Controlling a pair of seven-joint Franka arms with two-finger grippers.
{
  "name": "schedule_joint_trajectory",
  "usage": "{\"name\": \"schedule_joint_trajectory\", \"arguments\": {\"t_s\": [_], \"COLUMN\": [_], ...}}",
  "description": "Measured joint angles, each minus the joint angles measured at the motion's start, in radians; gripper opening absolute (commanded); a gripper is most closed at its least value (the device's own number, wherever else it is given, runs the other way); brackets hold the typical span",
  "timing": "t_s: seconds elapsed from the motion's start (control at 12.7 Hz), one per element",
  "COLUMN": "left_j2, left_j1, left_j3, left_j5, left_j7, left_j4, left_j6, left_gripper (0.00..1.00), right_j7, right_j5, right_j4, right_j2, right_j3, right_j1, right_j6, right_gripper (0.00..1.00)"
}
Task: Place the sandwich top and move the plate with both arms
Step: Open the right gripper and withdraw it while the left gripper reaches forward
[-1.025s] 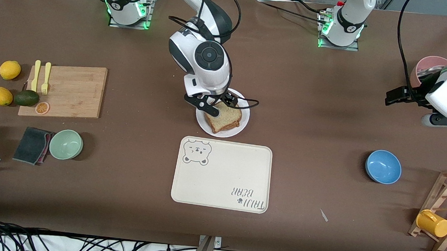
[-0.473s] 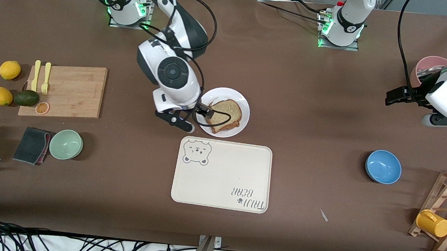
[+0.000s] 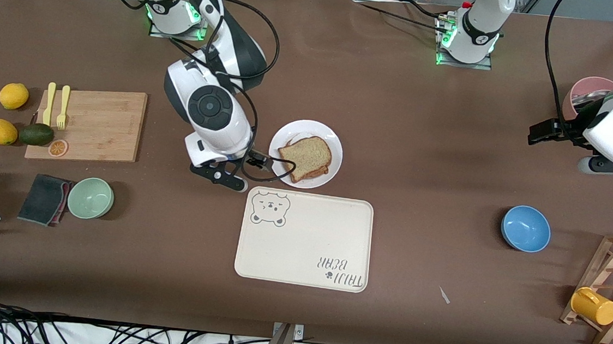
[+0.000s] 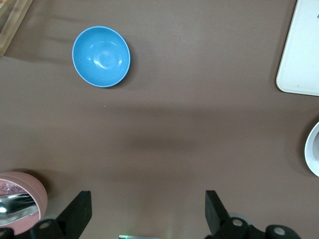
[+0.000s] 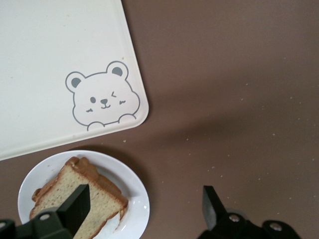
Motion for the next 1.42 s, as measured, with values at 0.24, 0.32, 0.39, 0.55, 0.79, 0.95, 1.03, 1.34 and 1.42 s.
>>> {"name": "schedule_joint_trajectory", "arguments": {"t_s": [0.24,0.32,0.39,0.55,0.79,0.95,1.03,1.34,1.42], "left_j2": [0.002,0.002,0.003,0.005,0.01,0.011,0.011,0.012,0.012], "left_j1": [0.0,0.0,0.0,0.0,0.0,0.0,-0.001,-0.007,-0.008], "left_j3": [0.0,0.0,0.0,0.0,0.0,0.0,-0.002,-0.01,-0.013], "left_j5": [0.0,0.0,0.0,0.0,0.0,0.0,0.0,0.0,0.0], "left_j7": [0.0,0.0,0.0,0.0,0.0,0.0,0.0,0.0,0.0], "left_j4": [0.0,0.0,0.0,-0.011,-0.064,-0.115,-0.139,-0.242,-0.268], "left_j6": [0.0,0.0,0.0,0.001,0.056,0.119,0.15,0.284,0.32], "left_gripper": [1.0,1.0,1.0,1.0,1.0,1.0,1.0,1.0,1.0], "right_j7": [-0.066,-0.081,-0.096,-0.148,-0.276,-0.37,-0.421,-0.652,-0.708], "right_j5": [-0.001,-0.001,-0.001,-0.002,-0.002,-0.002,-0.002,0.045,0.066], "right_j4": [0.0,0.0,0.0,-0.006,-0.042,-0.083,-0.105,-0.166,-0.173], "right_j2": [-0.006,-0.007,-0.008,-0.013,-0.039,-0.066,-0.084,-0.178,-0.2], "right_j3": [-0.02,-0.024,-0.025,-0.037,-0.085,-0.115,-0.127,-0.163,-0.191], "right_j1": [-0.001,-0.001,-0.002,-0.003,-0.02,-0.032,-0.045,-0.15,-0.165], "right_j6": [-0.001,-0.001,-0.002,-0.006,-0.008,-0.01,-0.01,-0.022,-0.045], "right_gripper": [0.99,0.99,0.99,0.99,0.99,0.99,0.99,0.99,0.99]}}
